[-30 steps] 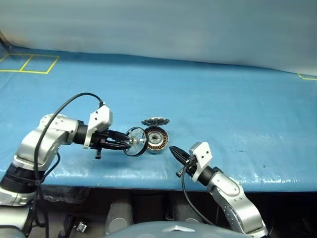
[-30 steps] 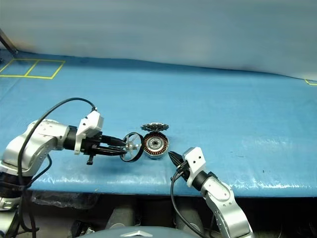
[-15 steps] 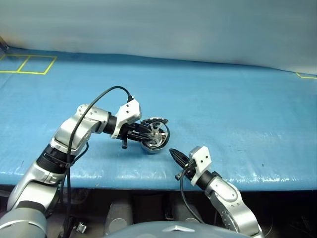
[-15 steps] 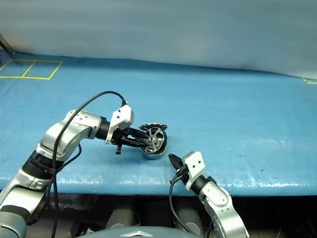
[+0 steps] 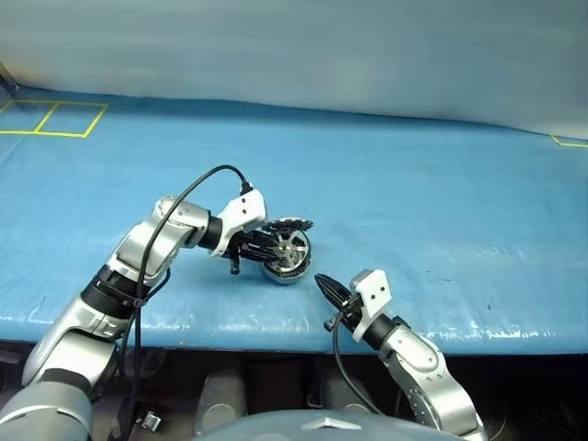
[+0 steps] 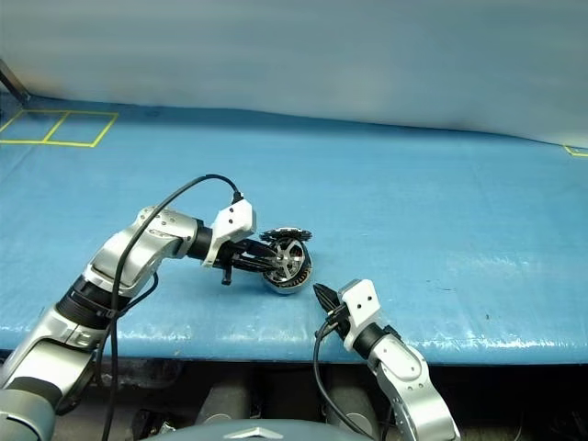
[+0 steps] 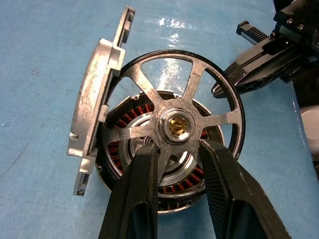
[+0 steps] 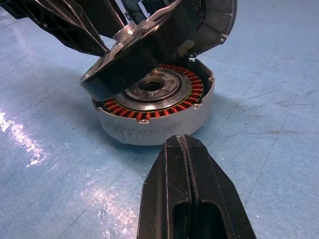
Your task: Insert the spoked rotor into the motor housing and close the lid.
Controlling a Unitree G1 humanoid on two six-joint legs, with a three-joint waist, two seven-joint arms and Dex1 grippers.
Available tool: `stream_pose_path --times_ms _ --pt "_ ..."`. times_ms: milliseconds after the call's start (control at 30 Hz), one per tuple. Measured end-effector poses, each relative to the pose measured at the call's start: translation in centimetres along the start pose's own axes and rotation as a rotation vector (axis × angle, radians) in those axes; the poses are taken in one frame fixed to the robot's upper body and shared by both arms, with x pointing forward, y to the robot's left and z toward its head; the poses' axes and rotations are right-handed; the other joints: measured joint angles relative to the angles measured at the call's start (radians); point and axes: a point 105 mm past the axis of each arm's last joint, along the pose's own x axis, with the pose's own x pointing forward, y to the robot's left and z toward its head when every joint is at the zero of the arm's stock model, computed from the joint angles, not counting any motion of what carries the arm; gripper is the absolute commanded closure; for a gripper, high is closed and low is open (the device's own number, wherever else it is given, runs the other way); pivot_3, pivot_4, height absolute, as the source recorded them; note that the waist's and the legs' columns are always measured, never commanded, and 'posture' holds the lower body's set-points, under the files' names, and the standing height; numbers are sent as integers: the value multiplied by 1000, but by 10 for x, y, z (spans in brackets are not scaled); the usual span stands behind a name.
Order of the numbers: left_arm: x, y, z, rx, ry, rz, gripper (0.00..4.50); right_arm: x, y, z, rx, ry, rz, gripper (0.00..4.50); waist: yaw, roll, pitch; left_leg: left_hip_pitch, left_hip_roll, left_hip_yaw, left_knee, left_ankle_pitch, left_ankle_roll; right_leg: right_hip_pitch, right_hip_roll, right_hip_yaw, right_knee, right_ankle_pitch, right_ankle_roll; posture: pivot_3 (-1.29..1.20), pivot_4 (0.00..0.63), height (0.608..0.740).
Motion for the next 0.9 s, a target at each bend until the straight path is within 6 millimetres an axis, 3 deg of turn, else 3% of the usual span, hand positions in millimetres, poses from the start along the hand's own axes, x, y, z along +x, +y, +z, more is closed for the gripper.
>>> stream_pose_path --times_ms 433,767,900 --pt "0 3 -2 -7 9 14 3407 0 -2 0 -7 2 -16 4500 0 0 0 0 0 0 0 0 0 0 0 0 0 0 0 0 150 740" --pt "-3 4 -6 -26 32 19 181 2 -3 -1 -4 3 -23 4500 0 0 0 0 0 0 0 0 0 0 0 0 0 0 0 0 150 740" --pt "-4 1 -3 -45 10 -1 17 2 -3 -2 -3 6 -23 4500 0 0 0 0 1 0 0 0 0 0 0 0 0 0 0 0 150 740"
